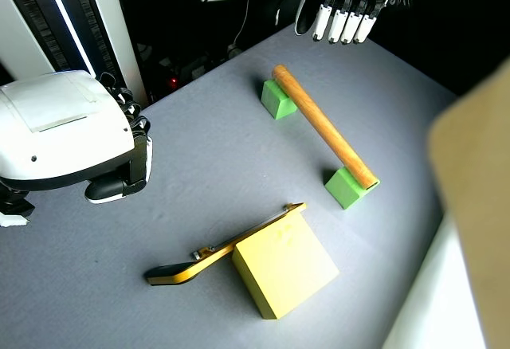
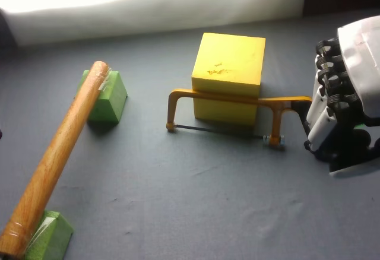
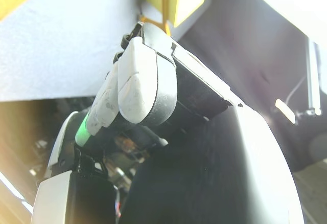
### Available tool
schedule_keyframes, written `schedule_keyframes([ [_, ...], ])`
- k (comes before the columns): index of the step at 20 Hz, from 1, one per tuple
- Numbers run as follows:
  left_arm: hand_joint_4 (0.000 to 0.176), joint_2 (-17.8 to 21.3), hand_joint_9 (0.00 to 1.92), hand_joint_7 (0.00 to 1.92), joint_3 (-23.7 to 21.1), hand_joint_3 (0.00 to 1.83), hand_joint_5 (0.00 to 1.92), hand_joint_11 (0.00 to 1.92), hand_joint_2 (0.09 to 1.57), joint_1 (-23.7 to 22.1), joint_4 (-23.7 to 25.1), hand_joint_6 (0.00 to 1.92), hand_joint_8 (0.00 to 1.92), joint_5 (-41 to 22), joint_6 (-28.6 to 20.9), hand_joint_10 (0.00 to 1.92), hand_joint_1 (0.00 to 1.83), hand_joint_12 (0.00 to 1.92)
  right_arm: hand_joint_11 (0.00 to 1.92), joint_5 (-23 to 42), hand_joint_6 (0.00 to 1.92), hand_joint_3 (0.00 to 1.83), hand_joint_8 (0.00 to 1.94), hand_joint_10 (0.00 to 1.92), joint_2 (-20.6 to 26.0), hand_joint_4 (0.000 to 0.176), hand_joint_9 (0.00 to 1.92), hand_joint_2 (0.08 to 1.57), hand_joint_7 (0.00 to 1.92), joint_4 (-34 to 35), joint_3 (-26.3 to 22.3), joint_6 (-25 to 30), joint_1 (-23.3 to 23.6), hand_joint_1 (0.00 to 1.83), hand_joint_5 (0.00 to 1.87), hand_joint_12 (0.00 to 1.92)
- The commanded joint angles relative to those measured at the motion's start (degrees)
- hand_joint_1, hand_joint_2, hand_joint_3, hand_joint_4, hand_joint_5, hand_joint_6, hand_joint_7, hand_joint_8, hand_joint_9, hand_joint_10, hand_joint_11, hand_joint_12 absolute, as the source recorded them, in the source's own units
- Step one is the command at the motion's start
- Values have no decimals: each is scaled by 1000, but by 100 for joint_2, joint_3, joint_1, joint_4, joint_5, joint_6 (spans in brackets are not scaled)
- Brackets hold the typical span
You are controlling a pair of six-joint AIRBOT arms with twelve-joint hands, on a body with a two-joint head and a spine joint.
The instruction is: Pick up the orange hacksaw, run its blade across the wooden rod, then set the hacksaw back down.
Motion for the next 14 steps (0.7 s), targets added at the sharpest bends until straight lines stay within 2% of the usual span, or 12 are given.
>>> schedule_keyframes([
  [1, 7, 70, 0, 40, -9, 131, 83, 2, 1169, -63, -384, 55, 45, -421, 17, 23, 4, 41, 0, 203, 43, 111, 45, 60, 46, 0, 91, 1000, 81, 519, -19, 55, 8, 0, 67, 519],
  [3, 0, 74, 0, 33, -71, 21, 68, 2, 1227, -39, -426, 0, 0, -493, 28, 0, 0, 0, 0, 188, 4, 11, 2, 5, 54, 0, 95, 1043, 85, 519, -23, 71, 8, 0, 81, 449],
  [5, 0, 77, 0, 36, -123, 13, 70, 0, 1218, -32, -540, 3, 2, -471, 29, 0, 0, 0, 0, 177, 13, 4, 10, 11, 63, 0, 127, 1041, 124, 519, -21, 310, 5, 0, 123, 506],
  [8, 0, 96, 0, 26, -277, 1, 49, 0, 1199, -29, -550, 1, 2, -311, 29, 0, 45, 0, 0, 80, 9, 0, 6, 7, 144, 0, 129, 1028, 127, 545, -20, 1098, -15, 0, 132, 474],
  [11, 0, 142, 0, 23, -426, 0, 46, 0, 1199, -25, -550, 4, 2, -76, 28, 0, 67, 0, 0, -313, 8, 0, 7, 8, 244, 0, 139, 1024, 137, 1390, -24, 1434, -178, 0, 139, 519],
  [14, 0, 130, 0, 10, -502, 5, 50, 0, 1214, -65, -550, 4, 3, 467, 18, 0, 71, 0, 0, -956, 5, 0, 2, 5, 345, 0, 139, 1027, 131, 1985, -3, 2549, -436, 0, 143, 508],
])
